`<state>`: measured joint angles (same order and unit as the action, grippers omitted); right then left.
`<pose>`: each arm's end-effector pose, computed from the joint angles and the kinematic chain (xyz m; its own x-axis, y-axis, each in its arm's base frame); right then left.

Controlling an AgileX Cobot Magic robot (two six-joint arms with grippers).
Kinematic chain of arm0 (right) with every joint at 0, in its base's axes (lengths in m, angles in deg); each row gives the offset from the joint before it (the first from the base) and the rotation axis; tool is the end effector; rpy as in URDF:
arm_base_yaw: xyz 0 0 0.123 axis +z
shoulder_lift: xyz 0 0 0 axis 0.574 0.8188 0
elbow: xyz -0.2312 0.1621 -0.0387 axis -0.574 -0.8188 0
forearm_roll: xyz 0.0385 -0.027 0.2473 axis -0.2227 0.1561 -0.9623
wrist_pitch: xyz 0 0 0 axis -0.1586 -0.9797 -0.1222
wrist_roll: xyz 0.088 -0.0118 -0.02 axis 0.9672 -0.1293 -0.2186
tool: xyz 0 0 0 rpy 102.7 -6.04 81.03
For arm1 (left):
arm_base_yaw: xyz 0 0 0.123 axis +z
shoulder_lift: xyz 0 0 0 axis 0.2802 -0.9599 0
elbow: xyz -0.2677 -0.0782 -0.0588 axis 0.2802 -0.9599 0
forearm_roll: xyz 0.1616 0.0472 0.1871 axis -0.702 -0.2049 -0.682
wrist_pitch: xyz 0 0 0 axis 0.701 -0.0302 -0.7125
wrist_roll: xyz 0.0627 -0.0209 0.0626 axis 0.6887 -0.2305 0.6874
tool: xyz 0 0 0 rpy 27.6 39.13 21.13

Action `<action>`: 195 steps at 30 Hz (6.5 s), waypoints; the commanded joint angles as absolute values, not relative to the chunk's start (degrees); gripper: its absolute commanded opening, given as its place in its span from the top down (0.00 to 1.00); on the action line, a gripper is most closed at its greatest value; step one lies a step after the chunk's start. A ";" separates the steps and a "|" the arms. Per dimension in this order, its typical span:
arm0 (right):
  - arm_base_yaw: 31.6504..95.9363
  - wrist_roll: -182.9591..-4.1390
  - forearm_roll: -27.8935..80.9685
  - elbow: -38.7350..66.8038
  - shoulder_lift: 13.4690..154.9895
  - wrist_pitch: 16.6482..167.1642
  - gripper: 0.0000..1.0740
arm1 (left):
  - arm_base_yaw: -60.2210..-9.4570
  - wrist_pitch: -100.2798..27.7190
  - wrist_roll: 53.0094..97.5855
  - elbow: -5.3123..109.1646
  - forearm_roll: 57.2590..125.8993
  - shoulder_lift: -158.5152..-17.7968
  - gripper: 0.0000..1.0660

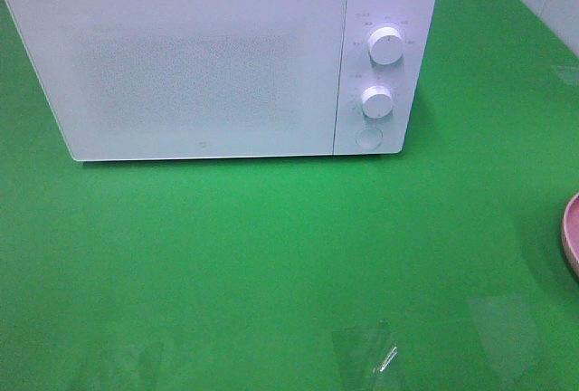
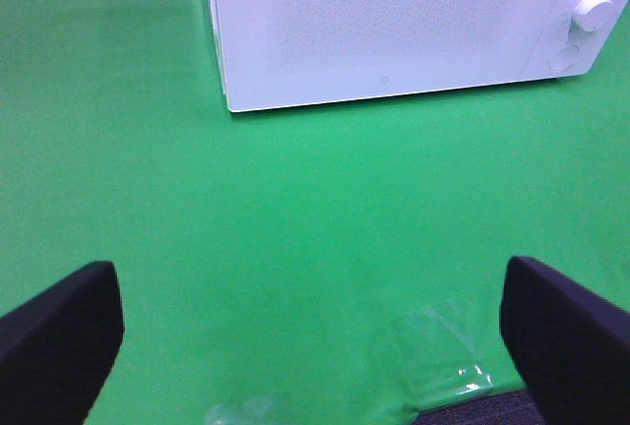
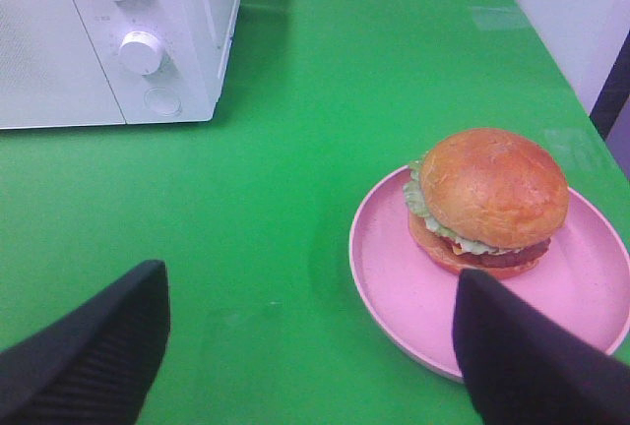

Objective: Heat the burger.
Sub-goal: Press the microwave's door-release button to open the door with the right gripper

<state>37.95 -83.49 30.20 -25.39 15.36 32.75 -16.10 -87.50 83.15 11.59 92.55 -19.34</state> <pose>-0.0012 -0.0047 0.2826 -0.3783 0.0425 -0.9247 0.0191 0.9991 0.0381 -0.0112 -0.0217 0.2835 -0.4245 0.0708 -0.9026 0.2427 0.9694 -0.0381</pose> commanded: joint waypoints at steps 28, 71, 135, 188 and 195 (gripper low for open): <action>37.72 -82.98 30.55 -22.86 25.90 44.38 0.30 | -16.33 -86.76 83.32 11.36 92.61 -18.08 0.08; 37.78 -82.92 31.92 -32.72 66.64 103.74 0.30 | -16.33 -86.76 83.32 11.36 92.61 -18.08 0.08; 82.53 -114.61 -21.88 -25.39 118.32 163.04 0.29 | -16.33 -86.76 83.32 11.36 92.61 -18.08 0.08; 79.26 -23.39 -20.27 -22.35 119.07 146.37 1.00 | -16.33 -86.76 83.32 11.36 92.61 -18.08 0.08; 76.68 -22.36 -19.30 -22.35 119.07 143.90 1.00 | -16.33 -86.76 83.32 11.36 92.61 -18.08 0.08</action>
